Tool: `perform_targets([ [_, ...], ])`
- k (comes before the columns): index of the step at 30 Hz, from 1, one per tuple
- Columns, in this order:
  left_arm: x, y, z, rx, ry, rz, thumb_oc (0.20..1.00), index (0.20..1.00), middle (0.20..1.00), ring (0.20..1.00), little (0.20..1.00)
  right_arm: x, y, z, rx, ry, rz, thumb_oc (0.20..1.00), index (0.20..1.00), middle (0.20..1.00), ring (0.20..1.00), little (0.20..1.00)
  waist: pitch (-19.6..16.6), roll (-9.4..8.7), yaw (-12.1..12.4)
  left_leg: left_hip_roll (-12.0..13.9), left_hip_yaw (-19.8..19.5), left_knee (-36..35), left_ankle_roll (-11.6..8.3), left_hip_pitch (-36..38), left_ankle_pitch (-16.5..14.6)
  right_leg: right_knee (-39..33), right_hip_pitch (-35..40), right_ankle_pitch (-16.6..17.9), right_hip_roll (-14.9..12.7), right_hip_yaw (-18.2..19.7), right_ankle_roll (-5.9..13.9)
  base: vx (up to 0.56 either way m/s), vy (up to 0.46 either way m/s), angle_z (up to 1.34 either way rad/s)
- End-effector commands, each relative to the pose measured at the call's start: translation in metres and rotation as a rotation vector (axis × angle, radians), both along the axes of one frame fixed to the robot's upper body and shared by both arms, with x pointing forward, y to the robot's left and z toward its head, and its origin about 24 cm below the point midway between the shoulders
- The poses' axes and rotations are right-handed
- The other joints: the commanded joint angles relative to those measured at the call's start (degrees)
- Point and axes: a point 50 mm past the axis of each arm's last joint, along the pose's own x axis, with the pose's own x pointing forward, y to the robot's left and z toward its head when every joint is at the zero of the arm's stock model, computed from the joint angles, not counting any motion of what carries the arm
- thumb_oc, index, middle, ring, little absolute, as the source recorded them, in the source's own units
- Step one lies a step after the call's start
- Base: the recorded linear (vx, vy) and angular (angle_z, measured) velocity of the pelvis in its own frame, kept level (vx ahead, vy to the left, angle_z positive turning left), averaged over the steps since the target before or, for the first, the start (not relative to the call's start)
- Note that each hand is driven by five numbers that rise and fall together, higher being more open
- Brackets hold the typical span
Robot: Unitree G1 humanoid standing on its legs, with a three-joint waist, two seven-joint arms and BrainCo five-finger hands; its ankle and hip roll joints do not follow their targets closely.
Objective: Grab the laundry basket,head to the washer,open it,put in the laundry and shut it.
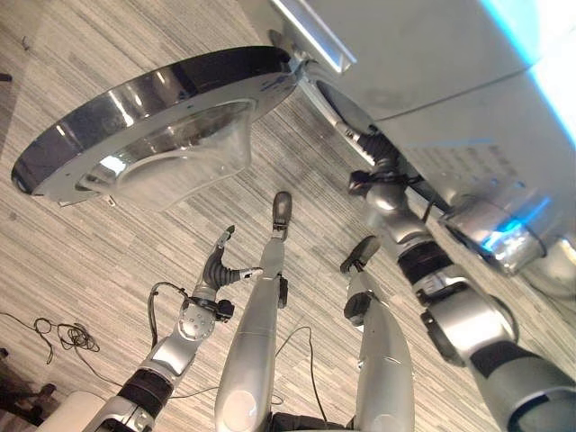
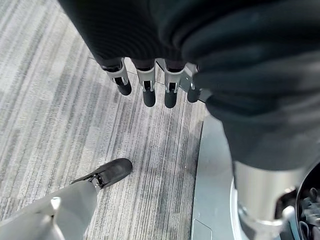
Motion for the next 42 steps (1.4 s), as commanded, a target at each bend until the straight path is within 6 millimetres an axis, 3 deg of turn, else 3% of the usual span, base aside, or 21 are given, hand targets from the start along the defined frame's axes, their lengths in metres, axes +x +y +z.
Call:
perform_targets([
  [1,-0.011,0.006,-0.014,0.018,0.063,-0.003,1.0,1.0,1.0,1.0,1.0,-0.007,0.006,0.021,0.13,-0.12,0.183,1.0,1.0,1.0,1.0,1.0,0.3,-0.2,2.0,-4.3,4.0,-1.8,0.62,4.8,-6.2,-1.9,11.2,-8.3,7.1,1.7,-1.62,-0.02,0.002,-0.07],
  [8,-0.013,0.005,-0.023,0.048,0.108,-0.011,1.0,1.0,1.0,1.0,1.0,-0.046,0.007,-0.036,0.216,-0.042,0.392,1.0,1.0,1.0,1.0,1.0,0.3,-1.38,-0.2,-3.7,4.8,-2.3,0.2,7.8,-6.0,-2.9,13.7,-7.5,7.4,1.8,-1.45,-0.02,-0.016,-0.01],
  [11,-0.019,0.004,-0.037,0.072,0.184,-0.047,1.0,1.0,1.0,1.0,1.0,-0.078,-0.002,-0.096,0.179,0.139,0.445,1.0,1.0,1.0,1.0,1.0,-0.2,-2.94,-1.8,-3.1,5.3,-2.5,-0.43,11.9,-5.6,-4.5,17.8,-6.9,8.0,1.8,-1.35,-0.07,-0.077,-0.07],
  [12,-0.02,0.004,-0.038,0.071,0.186,-0.048,1.0,1.0,1.0,1.0,1.0,-0.079,-0.002,-0.097,0.178,0.141,0.445,1.0,1.0,1.0,1.0,1.0,-0.2,-2.89,-1.9,-3.1,5.3,-2.6,-0.46,12.1,-5.6,-4.7,18.1,-6.9,8.0,1.8,-1.35,-0.05,-0.07,-0.1],
  [13,-0.023,0.007,-0.047,0.074,0.238,-0.04,1.0,1.0,1.0,1.0,1.0,-0.095,-0.011,-0.131,0.127,0.272,0.422,1.0,1.0,1.0,1.0,1.0,-1.9,-4.08,-2.9,-2.7,5.5,-3.0,-0.74,15.0,-5.5,-5.8,20.8,-6.6,8.5,2.5,-1.47,-0.04,-0.049,-0.08],
  [14,-0.023,0.01,-0.049,0.071,0.251,-0.033,1.0,1.0,1.0,1.0,1.0,-0.103,-0.017,-0.148,0.091,0.338,0.406,1.0,1.0,1.0,1.0,1.0,-2.9,-4.54,-3.4,-2.5,5.6,-3.3,-0.97,16.8,-5.4,-6.5,22.5,-6.5,8.9,2.9,-1.55,-0.04,-0.049,-0.13],
  [15,-0.024,0.01,-0.05,0.071,0.253,-0.034,1.0,1.0,1.0,1.0,1.0,-0.104,-0.017,-0.148,0.091,0.339,0.405,1.0,1.0,1.0,1.0,1.0,-2.9,-4.54,-3.4,-2.5,5.6,-3.4,-0.99,17.1,-5.3,-6.7,22.8,-6.4,8.9,2.9,-1.55,-0.05,-0.043,-0.21],
  [16,-0.026,0.019,-0.059,0.073,0.297,0.013,1.0,1.0,1.0,1.0,1.0,-0.123,-0.034,-0.182,0.01,0.481,0.354,1.0,1.0,1.0,1.0,1.0,-5.0,-5.46,-4.3,-2.0,5.9,-3.8,-1.48,20.6,-5.1,-8.3,26.0,-6.0,9.4,3.5,-1.54,-0.03,-0.03,-0.28],
  [18,-0.034,0.03,-0.072,0.075,0.366,0.06,1.0,1.0,1.0,1.0,1.0,-0.151,-0.054,-0.216,-0.192,0.634,0.323,1.0,1.0,1.0,1.0,1.0,-7.7,-6.28,-5.0,-1.1,6.0,-3.8,-1.86,25.0,-5.0,-10.2,30.5,-5.8,9.6,4.1,-1.81,-0.07,-0.038,-0.2],
  [23,-0.045,0.045,-0.081,0.078,0.413,0.121,1.0,1.0,1.0,1.0,1.0,-0.175,-0.073,-0.235,-0.414,0.736,0.333,1.0,1.0,1.0,1.0,1.0,-10.3,-7.42,-5.2,0.7,5.0,-3.7,-2.58,27.7,-3.6,-11.9,33.8,-5.4,10.5,6.3,-2.26,-0.12,-0.019,-0.13],
  [25,-0.045,0.054,-0.079,0.051,0.397,0.177,1.0,1.0,1.0,1.0,1.0,-0.171,-0.083,-0.235,-0.514,0.738,0.294,1.0,1.0,1.0,1.0,1.0,-9.8,-8.38,-3.4,3.3,-5.3,-0.8,-4.36,24.8,0.1,-10.7,33.1,-4.7,10.4,9.8,-3.25,-0.32,0.048,-0.27],
  [26,-0.045,0.054,-0.079,0.051,0.396,0.177,1.0,1.0,1.0,1.0,1.0,-0.171,-0.083,-0.235,-0.514,0.738,0.294,1.0,1.0,1.0,1.0,1.0,-9.8,-8.34,-3.4,3.3,-5.4,-0.7,-4.39,24.7,0.1,-10.7,33.0,-4.7,10.5,9.7,-3.28,-0.23,0.106,-0.34],
  [27,-0.05,0.066,-0.082,0.024,0.413,0.25,1.0,1.0,1.0,1.0,1.0,-0.173,-0.093,-0.24,-0.577,0.769,0.265,1.0,1.0,1.0,1.0,1.0,-10.9,-8.69,-3.2,5.2,-14.6,-0.8,-4.6,24.7,0.6,-10.1,33.3,-5.1,10.2,13.4,-3.37,-0.05,0.09,-0.52],
  [28,-0.053,0.071,-0.085,0.012,0.42,0.284,1.0,1.0,1.0,1.0,1.0,-0.175,-0.097,-0.245,-0.601,0.796,0.244,1.0,1.0,1.0,1.0,1.0,-12.0,-8.6,-3.1,6.1,-16.9,-1.2,-4.75,25.7,0.7,-9.8,33.9,-5.4,10.5,15.0,-3.25,-0.06,0.095,-0.58],
  [29,-0.053,0.071,-0.085,0.012,0.42,0.284,1.0,1.0,1.0,1.0,1.0,-0.175,-0.097,-0.245,-0.601,0.796,0.244,1.0,1.0,1.0,1.0,1.0,-12.1,-8.5,-3.2,6.1,-17.1,-1.2,-4.75,25.5,0.9,-9.9,33.8,-5.2,10.5,14.9,-3.23,0.1,0.136,-0.96],
  [32,-0.07,0.086,-0.092,-0.003,0.452,0.353,1.0,1.0,1.0,1.0,1.0,-0.185,-0.119,-0.253,-0.729,0.852,0.176,1.0,1.0,1.0,1.0,1.0,-17.2,-5.23,-4.2,7.2,-13.7,-4.2,-5.68,32.1,0.7,-7.3,36.4,-6.6,10.0,15.8,-2.61,0.13,0.227,-0.76],
  [35,-0.076,0.098,-0.088,0.055,0.439,0.372,1.0,1.0,1.0,1.0,1.0,-0.193,-0.123,-0.262,-0.775,0.9,0.17,1.0,1.0,1.0,1.0,1.0,-18.6,-4.21,-4.0,6.6,-13.6,-4.4,-5.78,35.9,-0.7,-6.9,38.6,-6.4,8.9,16.4,-1.57,0.08,0.158,-0.21],
  [36,-0.074,0.114,-0.072,0.084,0.372,0.404,1.0,1.0,1.0,1.0,1.0,-0.2,-0.129,-0.27,-0.78,0.962,0.151,1.0,1.0,1.0,1.0,1.0,-20.0,-3.06,-3.9,5.7,-14.1,-4.4,-5.9,37.6,-1.5,-6.6,39.3,-6.0,8.3,17.4,-0.98,0.07,0.136,-0.24],
  [38,-0.076,0.123,-0.063,0.09,0.344,0.418,1.0,1.0,1.0,1.0,1.0,-0.202,-0.127,-0.273,-0.799,0.981,0.168,1.0,1.0,1.0,1.0,1.0,-20.6,-2.65,-3.5,5.3,-14.5,-4.4,-5.72,38.4,-2.1,-6.8,39.9,-5.9,7.9,18.1,-0.75,0.05,0.122,-0.15],
  [41,-0.076,0.143,-0.035,0.002,0.258,0.432,1.0,1.0,1.0,1.0,1.0,-0.206,-0.126,-0.281,-0.833,1.032,0.195,1.0,1.0,1.0,1.0,1.0,-21.5,-0.92,-2.8,5.0,-13.7,-4.4,-6.01,39.8,-2.8,-8.1,41.4,-5.2,7.0,19.1,-0.13,0.01,0.097,-0.18],
  [42,-0.075,0.15,-0.015,-0.058,0.19,0.412,1.0,1.0,1.0,1.0,1.0,-0.211,-0.125,-0.285,-0.852,1.058,0.218,1.0,1.0,1.0,1.0,1.0,-22.2,0.06,-2.5,5.1,-13.0,-4.4,-6.34,40.0,-2.9,-10.4,42.9,-4.9,6.4,19.0,0.21,0.03,0.048,-0.23],
])
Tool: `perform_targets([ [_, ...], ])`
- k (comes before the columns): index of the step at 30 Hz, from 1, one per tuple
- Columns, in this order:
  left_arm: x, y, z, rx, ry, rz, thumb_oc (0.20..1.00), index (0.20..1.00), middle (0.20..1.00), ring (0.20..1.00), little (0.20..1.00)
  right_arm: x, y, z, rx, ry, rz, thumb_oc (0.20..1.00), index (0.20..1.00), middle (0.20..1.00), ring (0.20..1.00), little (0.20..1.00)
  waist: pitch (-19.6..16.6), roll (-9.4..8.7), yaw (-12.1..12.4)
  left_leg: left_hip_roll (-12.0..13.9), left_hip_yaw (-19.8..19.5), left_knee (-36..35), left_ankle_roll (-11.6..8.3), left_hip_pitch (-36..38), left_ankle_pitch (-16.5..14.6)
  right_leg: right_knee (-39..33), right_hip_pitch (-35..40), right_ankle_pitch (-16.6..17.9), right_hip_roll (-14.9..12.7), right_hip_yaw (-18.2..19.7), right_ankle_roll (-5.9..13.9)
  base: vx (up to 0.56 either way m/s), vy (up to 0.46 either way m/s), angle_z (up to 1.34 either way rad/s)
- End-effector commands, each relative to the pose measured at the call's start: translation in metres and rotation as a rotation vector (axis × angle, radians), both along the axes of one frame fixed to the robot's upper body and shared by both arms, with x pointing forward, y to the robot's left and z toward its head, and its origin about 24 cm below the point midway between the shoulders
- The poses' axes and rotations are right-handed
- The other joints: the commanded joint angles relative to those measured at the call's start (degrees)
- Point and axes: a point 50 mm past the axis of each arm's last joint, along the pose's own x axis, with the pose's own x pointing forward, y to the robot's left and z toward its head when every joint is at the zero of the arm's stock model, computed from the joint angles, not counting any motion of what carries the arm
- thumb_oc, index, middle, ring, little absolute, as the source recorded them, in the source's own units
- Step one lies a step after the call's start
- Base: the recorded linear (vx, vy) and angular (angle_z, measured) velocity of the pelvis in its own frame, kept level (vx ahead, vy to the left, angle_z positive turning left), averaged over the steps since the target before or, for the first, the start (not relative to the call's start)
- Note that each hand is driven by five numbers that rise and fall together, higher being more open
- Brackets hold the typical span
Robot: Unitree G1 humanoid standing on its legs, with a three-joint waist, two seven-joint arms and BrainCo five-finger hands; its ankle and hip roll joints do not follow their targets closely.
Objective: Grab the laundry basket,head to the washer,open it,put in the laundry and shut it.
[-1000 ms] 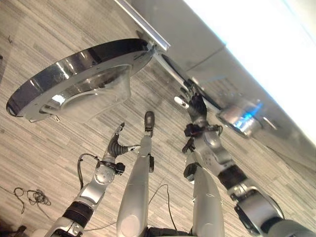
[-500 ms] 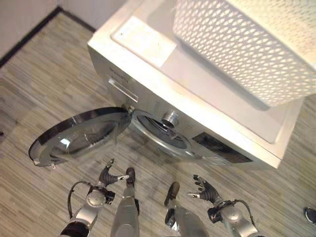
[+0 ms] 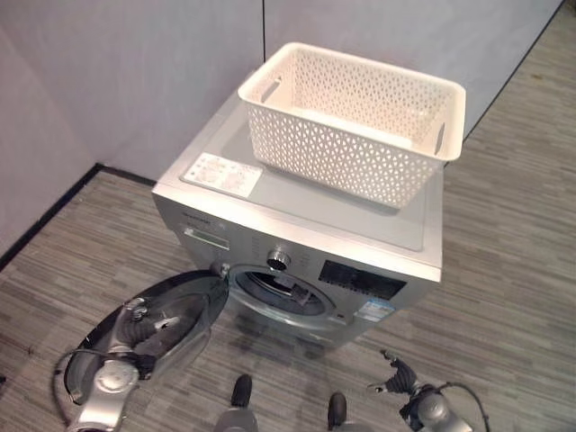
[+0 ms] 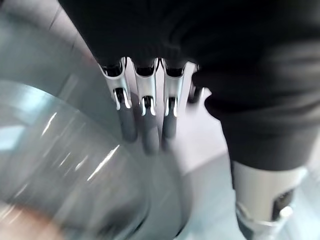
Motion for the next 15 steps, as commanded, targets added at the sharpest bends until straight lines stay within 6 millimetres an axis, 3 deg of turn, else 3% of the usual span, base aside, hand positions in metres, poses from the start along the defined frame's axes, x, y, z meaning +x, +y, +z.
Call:
perform_targets([
  [1,0.014,-0.002,0.02,-0.127,-0.141,-0.033,1.0,1.0,1.0,1.0,1.0,0.017,-0.014,0.011,-0.077,-0.035,0.059,1.0,1.0,1.0,1.0,1.0,0.5,2.94,1.6,3.0,-4.8,-1.8,-1.43,-1.7,5.0,7.0,3.2,-10.6,3.3,-1.1,-0.46,0.03,0.048,-0.16],
  [2,0.014,-0.002,0.02,-0.127,-0.141,-0.033,1.0,1.0,1.0,1.0,1.0,0.017,-0.014,0.011,-0.077,-0.035,0.059,1.0,1.0,1.0,1.0,1.0,0.5,2.94,1.6,3.0,-4.8,-1.8,-1.43,-1.7,5.0,7.0,3.2,-10.6,3.3,-1.1,-0.46,0.05,0.018,0.0],
  [4,0.022,0.003,0.044,-0.135,-0.241,-0.043,1.0,1.0,1.0,1.0,1.0,0.005,-0.013,0.004,-0.082,0.019,0.07,1.0,1.0,1.0,1.0,1.0,-0.4,3.54,1.8,3.4,-3.9,-1.8,-2.13,-0.8,4.5,4.0,5.9,-9.9,2.7,-2.0,0.02,0.07,0.014,0.12],
  [7,0.031,0.013,0.062,-0.063,-0.293,-0.007,1.0,1.0,1.0,1.0,1.0,-0.002,-0.009,-0.001,-0.07,0.049,0.067,1.0,1.0,1.0,1.0,1.0,-0.7,3.26,1.7,3.9,-2.5,-1.8,-2.59,0.8,3.6,2.9,7.7,-9.4,2.2,-2.0,0.45,0.06,-0.008,0.12],
  [13,0.036,0.04,0.059,0.127,-0.133,0.073,1.0,1.0,1.0,1.0,1.0,-0.003,-0.007,0.003,-0.028,0.03,0.052,1.0,1.0,1.0,1.0,1.0,-0.7,1.92,0.0,5.3,-0.8,-1.8,-2.71,3.1,2.6,3.8,8.7,-10.7,2.8,-0.6,-0.15,0.05,-0.049,-0.08],
  [15,0.041,0.048,0.058,0.171,-0.088,0.103,1.0,1.0,1.0,1.0,1.0,0.008,-0.008,0.012,0.001,-0.025,0.028,1.0,1.0,1.0,1.0,1.0,1.3,1.63,-0.9,6.8,-0.9,-1.8,-2.83,2.2,3.8,10.7,5.2,-13.7,4.3,-0.1,-1.47,-0.15,-0.145,-0.08],
])
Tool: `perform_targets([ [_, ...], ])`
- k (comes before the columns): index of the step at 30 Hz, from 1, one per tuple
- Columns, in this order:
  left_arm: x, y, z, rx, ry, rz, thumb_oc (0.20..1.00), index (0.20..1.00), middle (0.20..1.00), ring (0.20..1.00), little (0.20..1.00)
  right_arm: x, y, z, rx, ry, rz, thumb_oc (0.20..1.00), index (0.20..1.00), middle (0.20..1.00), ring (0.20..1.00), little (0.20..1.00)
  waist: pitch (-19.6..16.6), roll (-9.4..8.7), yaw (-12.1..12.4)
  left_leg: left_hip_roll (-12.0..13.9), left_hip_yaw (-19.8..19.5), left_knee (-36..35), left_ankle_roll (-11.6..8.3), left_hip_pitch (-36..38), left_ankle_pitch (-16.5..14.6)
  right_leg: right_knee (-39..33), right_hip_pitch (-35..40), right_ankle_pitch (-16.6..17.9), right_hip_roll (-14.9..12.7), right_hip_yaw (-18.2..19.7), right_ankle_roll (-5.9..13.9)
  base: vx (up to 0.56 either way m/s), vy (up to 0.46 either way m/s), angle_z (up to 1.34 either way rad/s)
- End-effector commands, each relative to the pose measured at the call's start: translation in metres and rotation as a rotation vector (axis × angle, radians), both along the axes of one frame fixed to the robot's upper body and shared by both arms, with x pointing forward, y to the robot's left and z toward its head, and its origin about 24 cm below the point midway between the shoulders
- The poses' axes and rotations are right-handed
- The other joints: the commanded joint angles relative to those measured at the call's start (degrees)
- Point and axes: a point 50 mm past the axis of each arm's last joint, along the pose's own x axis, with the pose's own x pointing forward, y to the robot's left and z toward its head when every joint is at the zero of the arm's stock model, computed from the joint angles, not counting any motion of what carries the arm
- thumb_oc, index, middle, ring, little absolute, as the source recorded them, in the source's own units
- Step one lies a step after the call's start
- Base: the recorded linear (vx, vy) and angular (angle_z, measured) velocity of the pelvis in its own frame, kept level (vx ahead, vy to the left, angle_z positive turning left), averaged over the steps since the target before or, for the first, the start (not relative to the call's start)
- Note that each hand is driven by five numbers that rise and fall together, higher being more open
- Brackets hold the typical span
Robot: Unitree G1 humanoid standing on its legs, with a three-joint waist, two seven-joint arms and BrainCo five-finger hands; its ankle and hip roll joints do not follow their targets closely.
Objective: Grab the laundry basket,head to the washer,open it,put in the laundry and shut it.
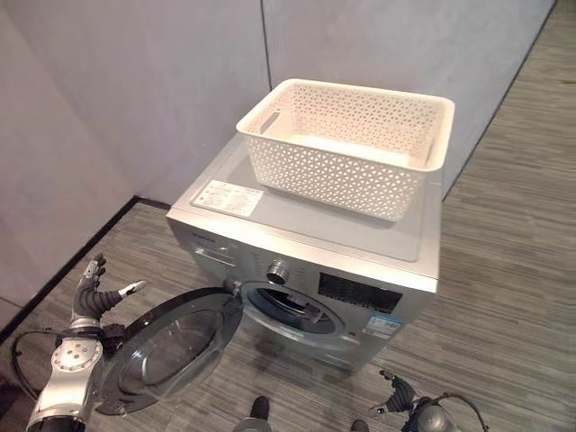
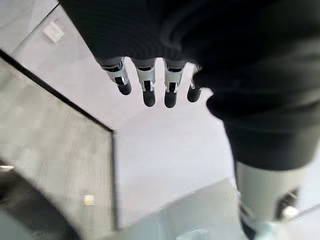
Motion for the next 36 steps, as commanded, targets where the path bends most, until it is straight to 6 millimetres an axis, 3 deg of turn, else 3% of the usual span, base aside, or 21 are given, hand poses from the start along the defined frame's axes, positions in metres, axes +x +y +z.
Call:
perform_targets([
  [1,0.018,0.018,0.039,0.187,-0.044,0.006,1.0,1.0,1.0,1.0,1.0,0.032,0.004,0.021,0.065,-0.137,-0.012,1.0,1.0,1.0,1.0,1.0,3.5,-1.82,-1.0,1.7,-0.8,0.2,-0.06,-3.3,4.5,12.4,-0.5,-12.4,0.0,0.9,-0.73,-0.22,-0.203,-0.05],
  [4,0.029,0.022,0.045,0.199,-0.043,0.021,1.0,1.0,1.0,1.0,1.0,0.041,0.002,0.028,0.07,-0.174,-0.011,1.0,1.0,1.0,1.0,1.0,5.3,-2.05,-1.6,2.5,-1.5,0.2,-0.51,-5.3,6.7,14.3,-3.0,-13.6,2.3,0.7,-2.02,-0.17,-0.154,-0.01],
  [6,0.043,0.03,0.057,0.245,-0.034,0.059,1.0,1.0,1.0,1.0,1.0,0.049,-0.002,0.036,0.054,-0.207,0.046,1.0,1.0,1.0,1.0,1.0,6.6,-2.75,-3.0,3.0,-1.4,0.2,-1.6,-11.3,9.9,13.5,-7.2,-12.8,4.4,-0.7,-2.72,-0.3,-0.19,0.07],
  [7,0.045,0.03,0.058,0.245,-0.036,0.057,1.0,1.0,1.0,1.0,1.0,0.049,-0.002,0.036,0.054,-0.208,0.044,1.0,1.0,1.0,1.0,1.0,6.3,-2.71,-3.0,3.0,-1.6,0.2,-1.6,-11.8,10.0,13.6,-7.7,-12.8,4.4,-0.8,-2.72,-0.32,-0.13,0.18],
  [9,0.066,0.023,0.073,0.279,-0.072,0.047,1.0,1.0,1.0,1.0,1.0,0.053,-0.012,0.044,0.018,-0.233,0.057,1.0,1.0,1.0,1.0,1.0,7.1,-4.07,-4.5,3.8,5.1,0.2,-0.43,-13.7,10.2,13.1,-10.4,-11.5,2.6,-2.0,-2.39,-0.25,-0.013,0.44],
  [11,0.073,0.024,0.083,0.305,-0.078,0.055,1.0,1.0,1.0,1.0,1.0,0.047,-0.019,0.043,0.002,-0.217,0.041,1.0,1.0,1.0,1.0,1.0,7.1,-5.53,-5.5,5.1,7.7,1.0,0.25,-10.8,10.3,11.9,-12.2,-9.4,1.5,-1.9,-2.22,-0.18,0.008,0.55],
  [14,0.077,0.03,0.088,0.333,-0.059,0.095,1.0,1.0,1.0,1.0,1.0,0.039,-0.035,0.043,-0.029,-0.202,-0.011,1.0,1.0,1.0,1.0,1.0,7.5,-7.04,-7.7,5.8,8.2,13.2,1.35,-6.6,5.1,10.6,-14.2,-5.6,-0.3,-0.8,-1.52,-0.12,0.125,0.28],
  [16,0.075,0.032,0.079,0.331,-0.015,0.105,1.0,1.0,1.0,1.0,1.0,0.03,-0.04,0.043,-0.022,-0.193,-0.034,1.0,1.0,1.0,1.0,1.0,6.7,-5.97,-9.4,6.4,13.1,10.5,1.62,-1.0,2.2,10.8,-14.2,-5.1,-0.7,-1.2,-0.71,0.04,0.168,-0.08],
  [17,0.075,0.032,0.079,0.33,-0.015,0.104,1.0,1.0,1.0,1.0,1.0,0.029,-0.04,0.043,-0.022,-0.192,-0.035,1.0,1.0,1.0,1.0,1.0,6.8,-5.94,-9.2,6.4,13.3,10.4,1.62,-0.7,2.2,10.7,-14.0,-5.1,-0.7,-1.1,-0.71,0.04,0.185,0.08],
  [20,0.085,0.031,0.08,0.357,0.032,0.097,1.0,1.0,1.0,1.0,1.0,0.022,-0.05,0.049,-0.048,-0.208,-0.038,1.0,1.0,1.0,1.0,1.0,6.5,-3.94,-12.3,6.1,22.2,2.8,0.56,4.2,-0.5,13.5,-15.7,-4.4,-2.2,-1.1,1.24,-0.02,0.304,0.25],
  [23,0.087,0.027,0.071,0.352,0.083,0.075,1.0,1.0,1.0,1.0,1.0,0.022,-0.049,0.051,-0.038,-0.227,-0.046,1.0,1.0,1.0,1.0,1.0,6.3,-3.74,-12.8,3.7,22.5,1.0,1.27,5.6,-3.4,13.0,-15.6,-2.6,-4.3,-0.7,2.82,-0.01,0.217,0.15],
  [29,0.065,0.044,0.044,0.342,0.249,0.177,1.0,1.0,1.0,1.0,1.0,0.028,-0.049,0.062,-0.039,-0.272,0.022,1.0,1.0,1.0,1.0,1.0,5.3,-4.34,-13.5,2.5,23.0,0.2,1.07,7.0,-5.2,10.9,-15.0,-0.6,-5.4,-0.1,4.16,0.02,0.069,-0.09],
  [34,0.026,0.051,0.0,0.145,0.395,0.243,1.0,1.0,1.0,1.0,1.0,0.032,-0.061,0.067,-0.086,-0.268,0.007,1.0,1.0,1.0,1.0,1.0,4.4,-4.27,-13.5,2.7,23.5,0.2,0.9,7.8,-5.7,9.9,-14.8,0.2,-5.3,0.3,4.63,0.04,0.014,-0.11],
  [36,0.017,0.053,-0.007,0.108,0.439,0.252,1.0,1.0,1.0,1.0,1.0,0.038,-0.067,0.074,-0.099,-0.284,0.008,1.0,1.0,1.0,1.0,1.0,4.2,-4.26,-13.8,2.9,23.6,0.2,0.75,7.6,-5.5,9.9,-14.9,0.3,-5.1,0.4,4.65,0.0,0.029,-0.03],
])
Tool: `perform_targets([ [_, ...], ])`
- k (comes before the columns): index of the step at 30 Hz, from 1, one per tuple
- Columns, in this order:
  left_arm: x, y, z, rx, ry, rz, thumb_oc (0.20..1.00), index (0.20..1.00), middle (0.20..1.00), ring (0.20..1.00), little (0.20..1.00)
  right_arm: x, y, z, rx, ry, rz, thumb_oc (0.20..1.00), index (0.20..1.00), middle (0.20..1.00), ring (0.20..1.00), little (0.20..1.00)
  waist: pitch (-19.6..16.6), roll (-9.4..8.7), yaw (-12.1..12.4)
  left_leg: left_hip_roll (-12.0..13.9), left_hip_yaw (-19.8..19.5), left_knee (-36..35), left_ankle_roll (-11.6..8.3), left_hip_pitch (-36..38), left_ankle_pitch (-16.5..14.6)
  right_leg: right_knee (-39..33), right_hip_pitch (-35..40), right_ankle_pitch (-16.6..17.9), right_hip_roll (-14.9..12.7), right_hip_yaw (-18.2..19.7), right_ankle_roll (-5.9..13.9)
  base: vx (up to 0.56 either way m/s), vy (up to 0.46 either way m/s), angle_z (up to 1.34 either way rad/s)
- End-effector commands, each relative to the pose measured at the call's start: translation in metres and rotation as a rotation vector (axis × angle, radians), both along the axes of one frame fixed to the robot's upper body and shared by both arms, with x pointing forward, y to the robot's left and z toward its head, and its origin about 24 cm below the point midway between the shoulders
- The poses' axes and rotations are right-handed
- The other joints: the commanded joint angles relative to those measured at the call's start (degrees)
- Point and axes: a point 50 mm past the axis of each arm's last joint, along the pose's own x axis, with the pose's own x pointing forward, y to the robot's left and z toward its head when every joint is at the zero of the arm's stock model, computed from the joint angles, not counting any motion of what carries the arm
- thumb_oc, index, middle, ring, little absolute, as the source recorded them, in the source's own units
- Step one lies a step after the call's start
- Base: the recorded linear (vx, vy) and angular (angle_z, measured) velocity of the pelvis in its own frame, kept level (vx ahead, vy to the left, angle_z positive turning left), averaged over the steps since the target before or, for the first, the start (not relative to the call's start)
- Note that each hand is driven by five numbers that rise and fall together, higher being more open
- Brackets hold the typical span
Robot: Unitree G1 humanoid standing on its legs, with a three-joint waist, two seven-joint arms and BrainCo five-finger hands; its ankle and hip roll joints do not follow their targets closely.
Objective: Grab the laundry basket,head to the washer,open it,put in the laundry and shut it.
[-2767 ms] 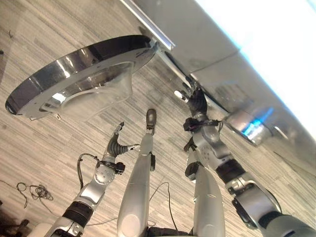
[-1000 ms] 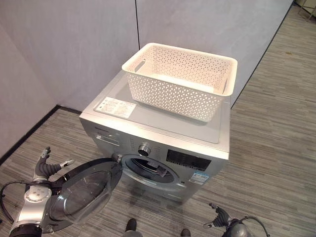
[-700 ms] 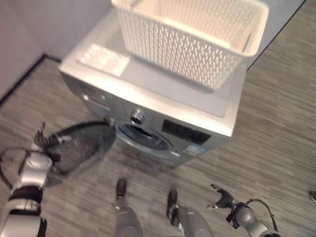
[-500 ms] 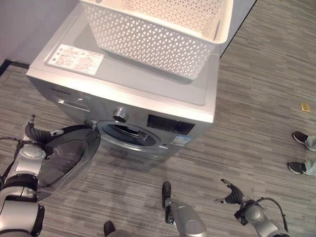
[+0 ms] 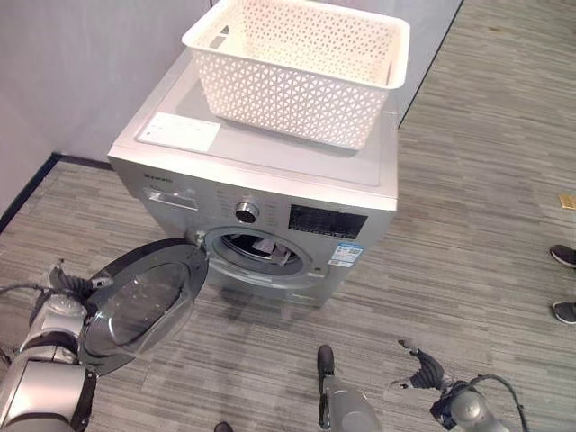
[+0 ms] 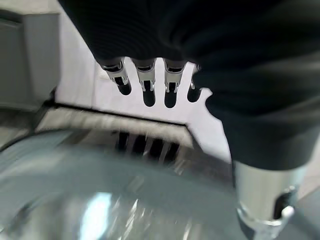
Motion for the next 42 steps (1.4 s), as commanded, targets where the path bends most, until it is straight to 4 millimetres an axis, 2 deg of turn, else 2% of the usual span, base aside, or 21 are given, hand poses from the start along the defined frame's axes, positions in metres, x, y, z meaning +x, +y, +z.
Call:
perform_targets([
  [1,-0.001,0.016,0.016,-0.01,0.037,0.029,1.0,1.0,1.0,1.0,1.0,0.026,-0.021,0.034,-0.06,-0.119,0.019,1.0,1.0,1.0,1.0,1.0,1.4,-1.31,-0.6,1.1,-2.9,0.4,2.34,-1.6,1.5,9.5,-1.3,-11.0,-1.9,2.5,4.58,-0.1,0.026,0.01],
  [3,-0.011,0.02,0.013,-0.046,0.083,0.031,1.0,1.0,1.0,1.0,1.0,0.039,-0.033,0.063,-0.067,-0.213,0.018,1.0,1.0,1.0,1.0,1.0,2.8,-3.5,-1.8,2.8,-3.2,0.4,1.81,-4.2,2.2,10.0,-4.1,-10.4,-0.5,2.5,4.54,-0.14,-0.035,0.04],
  [4,-0.011,0.02,0.013,-0.046,0.083,0.031,1.0,1.0,1.0,1.0,1.0,0.039,-0.033,0.063,-0.067,-0.213,0.018,1.0,1.0,1.0,1.0,1.0,2.8,-3.5,-1.8,2.8,-3.2,0.4,1.81,-4.2,2.2,10.0,-4.1,-10.4,-0.5,2.5,4.54,-0.09,-0.07,0.06],
  [6,-0.01,0.032,0.03,-0.022,0.041,0.072,1.0,1.0,1.0,1.0,1.0,0.043,-0.036,0.07,-0.07,-0.243,0.012,1.0,1.0,1.0,1.0,1.0,3.6,-5.18,-2.2,4.7,-3.8,0.4,1.36,-6.0,1.6,10.8,-6.1,-11.0,0.8,2.7,5.1,-0.03,-0.056,0.0],
  [9,-0.001,0.03,0.036,-0.028,-0.015,0.073,1.0,1.0,1.0,1.0,1.0,0.045,-0.034,0.064,-0.061,-0.238,-0.015,1.0,1.0,1.0,1.0,1.0,4.3,-7.38,-1.8,5.1,-3.8,0.4,1.59,-7.4,3.1,10.5,-7.1,-10.0,1.2,2.7,4.26,-0.07,-0.088,-0.04],
  [12,0.008,0.02,0.03,-0.041,-0.041,0.041,1.0,1.0,1.0,1.0,1.0,0.042,-0.032,0.055,-0.052,-0.22,-0.043,1.0,1.0,1.0,1.0,1.0,4.8,-7.71,-1.3,4.9,-4.2,0.4,1.71,-6.9,3.0,10.5,-6.3,-10.3,1.0,2.5,4.18,-0.01,-0.03,0.05],
  [13,0.018,-0.007,0.008,-0.086,-0.041,-0.044,1.0,1.0,1.0,1.0,1.0,0.038,-0.032,0.052,-0.054,-0.208,-0.049,1.0,1.0,1.0,1.0,1.0,5.3,-7.32,-0.5,4.5,-4.5,0.4,1.98,-6.2,2.5,10.6,-5.5,-10.7,0.5,2.4,4.1,0.03,0.019,0.06],
  [15,0.036,-0.047,-0.009,-0.246,-0.185,-0.101,1.0,1.0,1.0,1.0,1.0,0.037,-0.035,0.056,-0.066,-0.226,-0.062,1.0,1.0,1.0,1.0,1.0,6.2,-6.22,0.1,4.0,-4.8,0.4,2.25,-5.7,2.3,11.0,-4.8,-11.2,0.1,2.1,3.86,0.01,0.056,0.2],
  [16,0.048,-0.08,-0.012,-0.348,-0.287,-0.213,1.0,1.0,1.0,1.0,1.0,0.037,-0.038,0.059,-0.069,-0.239,-0.079,1.0,1.0,1.0,1.0,1.0,7.1,-5.23,0.8,3.7,-5.2,0.4,2.39,-5.7,2.5,11.3,-4.5,-11.4,-0.2,1.9,3.69,-0.02,0.076,0.28],
  [19,0.033,-0.153,-0.024,-0.592,-0.387,-0.456,1.0,1.0,1.0,1.0,1.0,0.032,-0.04,0.056,-0.073,-0.215,-0.091,1.0,1.0,1.0,1.0,1.0,7.9,-3.01,1.9,3.4,-5.5,0.4,2.61,-5.0,2.6,11.0,-3.2,-11.1,-0.6,1.1,3.62,0.0,0.037,0.27],
  [21,0.017,-0.181,-0.025,-0.759,-0.396,-0.544,1.0,1.0,1.0,1.0,1.0,0.032,-0.041,0.054,-0.093,-0.188,-0.07,1.0,1.0,1.0,1.0,1.0,7.0,-1.73,2.1,3.2,-5.4,0.4,2.63,-4.5,2.6,9.9,-2.3,-10.5,-0.7,0.8,3.78,0.05,-0.012,0.12],
  [22,0.017,-0.181,-0.025,-0.759,-0.396,-0.544,1.0,1.0,1.0,1.0,1.0,0.032,-0.041,0.054,-0.093,-0.187,-0.07,1.0,1.0,1.0,1.0,1.0,7.0,-1.73,2.1,3.3,-5.3,0.4,2.62,-4.5,2.6,9.9,-2.3,-10.5,-0.7,0.9,3.78,0.06,-0.012,-0.01],
  [26,-0.004,-0.227,-0.024,-1.008,-0.337,-0.678,1.0,1.0,1.0,1.0,1.0,0.037,-0.038,0.053,-0.099,-0.189,-0.048,1.0,1.0,1.0,1.0,1.0,3.3,0.05,1.1,2.8,-4.0,0.4,2.79,-4.2,2.3,7.5,-2.2,-8.8,-0.6,2.1,4.31,0.09,-0.018,-0.1],
  [27,-0.005,-0.246,-0.023,-1.082,-0.308,-0.732,1.0,1.0,1.0,1.0,1.0,0.038,-0.033,0.049,-0.101,-0.179,-0.028,1.0,1.0,1.0,1.0,1.0,1.9,0.52,0.5,2.5,-2.8,0.4,2.83,-3.3,1.9,6.6,-2.1,-8.2,-0.5,3.0,4.39,0.08,-0.021,-0.45],
  [28,-0.005,-0.246,-0.023,-1.082,-0.308,-0.732,1.0,1.0,1.0,1.0,1.0,0.038,-0.033,0.049,-0.101,-0.179,-0.028,1.0,1.0,1.0,1.0,1.0,1.9,0.52,0.5,2.5,-2.8,0.4,2.83,-3.3,1.9,6.6,-2.1,-8.2,-0.5,3.0,4.39,0.1,-0.026,-0.55],
  [30,0.0,-0.281,-0.019,-1.208,-0.28,-0.794,1.0,1.0,1.0,1.0,1.0,0.038,-0.026,0.04,-0.1,-0.161,-0.03,1.0,1.0,1.0,1.0,1.0,0.3,0.99,-1.1,1.8,-1.3,0.4,2.73,-1.8,1.7,5.1,-1.3,-7.3,-0.6,4.4,4.35,0.07,-0.03,-0.45],
  [31,0.0,-0.281,-0.019,-1.208,-0.28,-0.794,1.0,1.0,1.0,1.0,1.0,0.038,-0.026,0.04,-0.1,-0.161,-0.03,1.0,1.0,1.0,1.0,1.0,0.4,1.0,-1.1,1.8,-1.3,0.4,2.73,-1.7,1.7,5.1,-1.3,-7.3,-0.6,4.5,4.35,0.07,-0.019,-0.37],
  [32,0.013,-0.299,-0.014,-1.213,-0.289,-0.838,1.0,1.0,1.0,1.0,1.0,0.036,-0.023,0.032,-0.088,-0.143,-0.055,1.0,1.0,1.0,1.0,1.0,-0.6,1.27,-2.2,1.4,-0.5,0.4,2.6,-1.2,1.6,3.5,-0.7,-6.6,-0.8,5.1,4.43,0.07,-0.012,-0.41],
  [36,0.034,-0.309,0.005,-1.125,-0.379,-0.916,1.0,1.0,1.0,1.0,1.0,0.03,-0.024,0.02,-0.093,-0.109,-0.102,1.0,1.0,1.0,1.0,1.0,-1.4,1.9,-2.8,0.7,0.9,0.4,2.33,-0.5,1.2,0.6,-0.1,-5.3,-1.2,5.1,5.26,0.05,-0.024,-0.29],
  [37,0.038,-0.304,0.015,-1.091,-0.447,-0.927,1.0,1.0,1.0,1.0,1.0,0.024,-0.02,0.014,-0.076,-0.099,-0.122,1.0,1.0,1.0,1.0,1.0,-1.4,2.16,-2.5,0.6,1.2,0.4,2.27,-0.5,1.4,0.2,-0.1,-5.3,-1.3,5.3,5.41,0.05,-0.037,-0.37],
  [42,0.034,-0.283,0.018,-0.983,-0.516,-0.974,1.0,1.0,1.0,1.0,1.0,0.005,-0.017,-0.001,-0.033,-0.063,-0.176,1.0,1.0,1.0,1.0,1.0,-0.7,2.04,-1.7,0.5,1.1,0.4,2.11,-1.1,1.8,-0.1,-0.9,-5.3,-1.4,5.5,5.73,0.01,-0.04,-0.05],
])
